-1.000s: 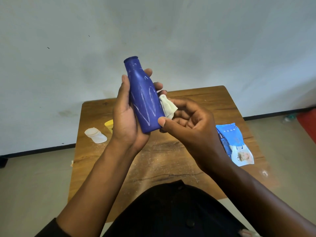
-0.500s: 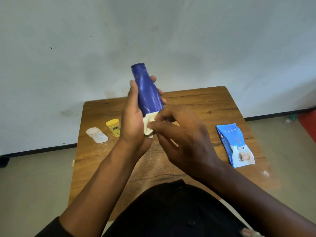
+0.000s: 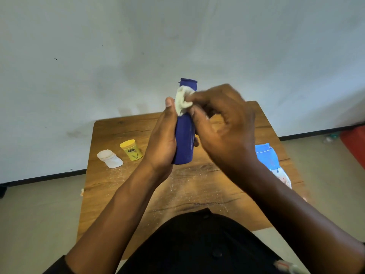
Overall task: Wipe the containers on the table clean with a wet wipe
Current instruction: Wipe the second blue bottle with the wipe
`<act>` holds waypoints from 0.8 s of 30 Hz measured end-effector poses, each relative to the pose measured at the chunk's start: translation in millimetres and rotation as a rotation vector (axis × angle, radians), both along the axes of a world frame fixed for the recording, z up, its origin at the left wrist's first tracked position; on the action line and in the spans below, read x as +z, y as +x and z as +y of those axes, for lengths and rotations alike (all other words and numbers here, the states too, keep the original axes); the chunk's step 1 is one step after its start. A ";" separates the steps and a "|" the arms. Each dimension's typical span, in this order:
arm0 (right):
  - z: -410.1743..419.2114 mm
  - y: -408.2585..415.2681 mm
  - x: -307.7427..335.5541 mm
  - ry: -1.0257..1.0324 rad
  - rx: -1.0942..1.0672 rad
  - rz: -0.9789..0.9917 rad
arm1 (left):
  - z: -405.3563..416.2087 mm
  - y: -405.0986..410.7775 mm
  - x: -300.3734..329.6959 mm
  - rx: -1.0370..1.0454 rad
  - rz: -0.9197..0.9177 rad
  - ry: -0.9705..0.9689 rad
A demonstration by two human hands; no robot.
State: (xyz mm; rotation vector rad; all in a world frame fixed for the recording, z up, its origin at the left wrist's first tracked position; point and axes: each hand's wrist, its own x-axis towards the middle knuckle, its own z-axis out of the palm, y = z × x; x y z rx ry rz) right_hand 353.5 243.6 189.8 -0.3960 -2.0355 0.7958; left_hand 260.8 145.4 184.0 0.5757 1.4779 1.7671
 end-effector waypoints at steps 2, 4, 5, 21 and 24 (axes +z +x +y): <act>-14.8 7.8 -12.7 0.042 0.064 -0.058 | -0.7 -2.6 1.7 0.002 0.006 0.028; -25.0 15.8 -24.6 0.073 0.109 -0.101 | -0.6 -4.5 1.1 0.012 0.084 0.001; -25.5 18.3 -27.7 0.076 0.118 -0.107 | -0.2 -4.6 0.3 0.020 0.139 -0.025; -4.3 10.8 -9.3 0.018 -0.093 -0.029 | -0.1 -0.5 -11.9 -0.012 0.828 -0.134; 1.5 13.4 -9.8 0.047 -0.071 -0.023 | 0.1 0.6 -11.3 0.017 0.837 -0.094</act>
